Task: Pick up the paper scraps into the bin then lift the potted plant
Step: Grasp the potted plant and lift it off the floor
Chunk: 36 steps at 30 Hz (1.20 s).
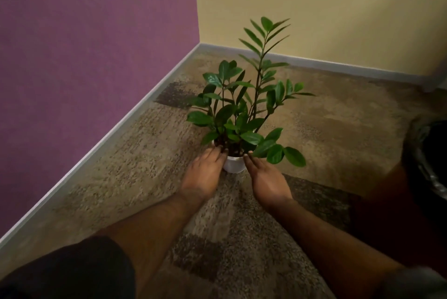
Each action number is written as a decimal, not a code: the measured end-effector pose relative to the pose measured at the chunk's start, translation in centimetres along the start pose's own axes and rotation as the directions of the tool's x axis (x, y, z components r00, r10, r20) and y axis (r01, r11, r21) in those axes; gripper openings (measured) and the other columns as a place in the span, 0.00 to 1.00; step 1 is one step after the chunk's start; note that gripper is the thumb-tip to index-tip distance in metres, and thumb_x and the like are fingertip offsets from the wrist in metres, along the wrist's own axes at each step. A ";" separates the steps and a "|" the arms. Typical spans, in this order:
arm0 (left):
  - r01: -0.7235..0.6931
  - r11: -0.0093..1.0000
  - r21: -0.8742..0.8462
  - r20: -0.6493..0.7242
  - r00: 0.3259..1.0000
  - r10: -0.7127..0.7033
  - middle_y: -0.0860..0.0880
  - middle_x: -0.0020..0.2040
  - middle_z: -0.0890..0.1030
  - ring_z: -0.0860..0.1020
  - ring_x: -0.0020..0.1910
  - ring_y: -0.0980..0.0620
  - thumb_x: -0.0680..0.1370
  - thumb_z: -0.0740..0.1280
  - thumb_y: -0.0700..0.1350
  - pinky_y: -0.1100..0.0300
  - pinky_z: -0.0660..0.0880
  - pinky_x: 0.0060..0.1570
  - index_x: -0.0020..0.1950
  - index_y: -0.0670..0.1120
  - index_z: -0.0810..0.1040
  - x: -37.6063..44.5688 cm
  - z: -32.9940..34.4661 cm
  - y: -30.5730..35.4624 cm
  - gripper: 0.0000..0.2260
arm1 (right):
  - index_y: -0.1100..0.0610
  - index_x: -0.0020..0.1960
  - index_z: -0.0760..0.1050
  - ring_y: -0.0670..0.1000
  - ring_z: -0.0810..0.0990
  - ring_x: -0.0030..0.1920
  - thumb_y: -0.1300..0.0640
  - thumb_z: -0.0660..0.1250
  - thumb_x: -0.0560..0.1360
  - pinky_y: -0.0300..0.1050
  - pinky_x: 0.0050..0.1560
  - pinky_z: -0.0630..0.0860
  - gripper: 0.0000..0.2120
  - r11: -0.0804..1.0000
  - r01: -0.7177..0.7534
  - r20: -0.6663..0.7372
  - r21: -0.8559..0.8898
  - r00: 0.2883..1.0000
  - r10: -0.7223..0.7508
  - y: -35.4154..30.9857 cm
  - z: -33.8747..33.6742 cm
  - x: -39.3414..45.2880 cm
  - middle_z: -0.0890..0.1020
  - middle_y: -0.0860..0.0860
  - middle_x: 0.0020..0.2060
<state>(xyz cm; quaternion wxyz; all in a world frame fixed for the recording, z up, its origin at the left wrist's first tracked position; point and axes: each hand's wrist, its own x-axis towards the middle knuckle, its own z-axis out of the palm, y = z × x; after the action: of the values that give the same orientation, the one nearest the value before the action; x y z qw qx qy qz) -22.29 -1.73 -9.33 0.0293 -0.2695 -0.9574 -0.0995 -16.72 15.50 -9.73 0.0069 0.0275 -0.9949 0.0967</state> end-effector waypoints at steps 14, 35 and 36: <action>0.050 0.984 -0.170 -0.155 0.985 -0.077 0.48 0.51 0.81 0.77 0.53 0.45 0.72 0.69 0.47 0.53 0.75 0.49 0.52 0.49 0.83 2.7 2.1 0.4 0.11 | 0.60 0.58 0.79 0.64 0.81 0.44 0.53 0.49 0.74 0.50 0.37 0.75 0.25 0.999 0.017 -0.082 0.039 0.996 -0.014 -0.9 0.3 2.2 0.83 0.61 0.48; -0.026 0.977 -0.213 0.031 0.999 0.033 0.47 0.36 0.81 0.80 0.35 0.47 0.63 0.77 0.40 0.59 0.77 0.36 0.40 0.45 0.84 -4.8 -30.6 13.5 0.07 | 0.59 0.43 0.83 0.55 0.81 0.35 0.59 0.59 0.67 0.43 0.33 0.77 0.14 0.956 0.285 -0.140 -0.065 0.946 -0.291 -4.4 -31.0 -9.3 0.82 0.53 0.34; -0.025 0.976 -0.218 0.040 0.999 0.035 0.47 0.36 0.81 0.80 0.36 0.46 0.64 0.76 0.40 0.58 0.77 0.37 0.41 0.45 0.84 -5.0 -33.5 14.2 0.07 | 0.59 0.43 0.83 0.55 0.81 0.35 0.59 0.59 0.67 0.43 0.33 0.77 0.14 0.955 0.292 -0.132 -0.060 0.946 -0.298 -5.1 -34.0 -9.9 0.82 0.53 0.34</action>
<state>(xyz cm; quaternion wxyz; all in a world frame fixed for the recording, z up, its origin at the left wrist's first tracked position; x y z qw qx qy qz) -10.47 0.66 25.40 -0.0196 -0.2875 -0.9371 -0.1971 -6.27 17.63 24.44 0.0914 0.1689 -0.9784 0.0766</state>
